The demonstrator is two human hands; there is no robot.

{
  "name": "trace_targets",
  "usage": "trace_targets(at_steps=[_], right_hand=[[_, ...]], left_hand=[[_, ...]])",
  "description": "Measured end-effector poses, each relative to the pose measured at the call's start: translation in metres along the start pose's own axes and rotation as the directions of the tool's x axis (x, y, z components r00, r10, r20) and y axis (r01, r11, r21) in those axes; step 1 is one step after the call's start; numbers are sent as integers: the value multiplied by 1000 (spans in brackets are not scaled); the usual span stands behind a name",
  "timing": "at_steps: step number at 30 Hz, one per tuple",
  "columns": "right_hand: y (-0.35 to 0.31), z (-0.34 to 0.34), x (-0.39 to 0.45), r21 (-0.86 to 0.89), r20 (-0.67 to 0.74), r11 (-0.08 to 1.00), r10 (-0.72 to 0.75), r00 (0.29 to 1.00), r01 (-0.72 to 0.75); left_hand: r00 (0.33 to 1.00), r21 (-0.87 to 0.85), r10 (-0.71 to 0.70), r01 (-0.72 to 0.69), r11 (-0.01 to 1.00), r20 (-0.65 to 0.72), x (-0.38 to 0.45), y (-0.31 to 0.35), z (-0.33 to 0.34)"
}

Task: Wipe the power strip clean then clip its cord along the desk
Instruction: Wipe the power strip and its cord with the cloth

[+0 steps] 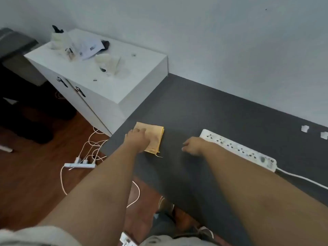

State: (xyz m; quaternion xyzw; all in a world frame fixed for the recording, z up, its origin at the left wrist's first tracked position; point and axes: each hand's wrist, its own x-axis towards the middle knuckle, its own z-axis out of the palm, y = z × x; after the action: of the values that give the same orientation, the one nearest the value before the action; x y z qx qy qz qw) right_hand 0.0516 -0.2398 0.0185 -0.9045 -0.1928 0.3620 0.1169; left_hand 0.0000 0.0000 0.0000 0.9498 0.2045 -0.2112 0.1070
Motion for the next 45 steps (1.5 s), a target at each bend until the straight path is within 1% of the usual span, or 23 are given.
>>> trace_targets(at_steps=[2, 4, 8, 10, 12, 14, 15, 18, 20, 22, 23, 25, 28, 31, 33, 34, 36, 37, 39, 40, 42, 43, 45], right_hand=[[-14, 8, 10, 21, 42, 1000, 2, 999, -3], [-26, 17, 17, 40, 51, 999, 12, 999, -14], [-51, 29, 36, 124, 0, 987, 106, 994, -105], [-68, 36, 43, 131, 9, 981, 145, 989, -144], [-86, 43, 48, 183, -22, 962, 208, 978, -200], [-98, 47, 53, 250, -93, 937, 274, 957, -244], [-101, 49, 56, 266, -130, 929, 298, 946, -256], [-99, 49, 62, 287, -174, 914, 343, 923, -286], [-92, 46, 66, 325, -168, 910, 322, 932, -256], [-82, 41, 69, 445, -142, 874, 287, 948, -198], [-77, 38, 69, 559, -126, 813, 277, 952, -163], [-66, 33, 67, 773, -134, 628, 299, 945, -89], [-46, 27, 58, 959, -137, 282, 396, 908, 22], [-21, 23, 42, 995, -33, -77, 322, 946, 61], [-7, 19, 25, 975, 20, -218, 236, 972, 33], [-2, 18, 16, 969, 29, -248, 189, 981, 19], [4, 17, -3, 966, 37, -259, 126, 991, -3], [5, 17, -11, 964, 39, -266, 125, 991, -4], [8, 16, -28, 966, 14, -254, 194, 981, 36], [10, 15, -35, 977, -28, -195, 264, 964, 82], [15, 10, -51, 975, -175, -58, 380, 908, 212], [19, 7, -59, 956, -254, -30, 405, 878, 291], [27, 1, -71, 907, -365, -41, 416, 833, 418]], left_hand=[[1000, 24, -12, 12, 1000, -1, 6, -13, 0], [999, -11, -33, 33, 999, 5, 13, -26, 6], [996, -189, -64, 74, 979, 60, 24, -34, 10], [997, -263, -72, 69, 962, 2, 27, -33, 12], [994, -409, -81, 44, 911, -75, 25, -32, 15], [992, -586, -111, 53, 809, -65, 23, -35, 17], [992, -639, -119, 66, 767, -40, 23, -37, 19], [996, -694, -93, 71, 716, 7, 26, -44, 18], [999, -731, -46, 31, 681, 0, 29, -47, 13], [1000, -758, 30, -25, 651, -7, 33, -46, 7], [997, -770, 72, -52, 636, -9, 34, -44, 4], [987, -787, 160, -105, 608, -8, 37, -36, -3], [956, -805, 290, -149, 574, 30, 44, -18, -10], [926, -815, 371, -164, 555, 67, 49, 8, -16], [895, -838, 441, -189, 512, 67, 50, 26, -20], [868, -852, 491, -204, 482, 70, 50, 35, -23], [810, -876, 582, -230, 423, 69, 50, 52, -28], [789, -887, 611, -231, 399, 69, 50, 60, -30], [756, -890, 649, -235, 391, 85, 50, 75, -30], [739, -886, 665, -234, 400, 105, 49, 83, -29], [690, -878, 705, -226, 422, 162, 46, 96, -26], [658, -872, 727, -223, 437, 196, 43, 103, -24], [585, -864, 765, -207, 460, 268, 36, 115, -17]])
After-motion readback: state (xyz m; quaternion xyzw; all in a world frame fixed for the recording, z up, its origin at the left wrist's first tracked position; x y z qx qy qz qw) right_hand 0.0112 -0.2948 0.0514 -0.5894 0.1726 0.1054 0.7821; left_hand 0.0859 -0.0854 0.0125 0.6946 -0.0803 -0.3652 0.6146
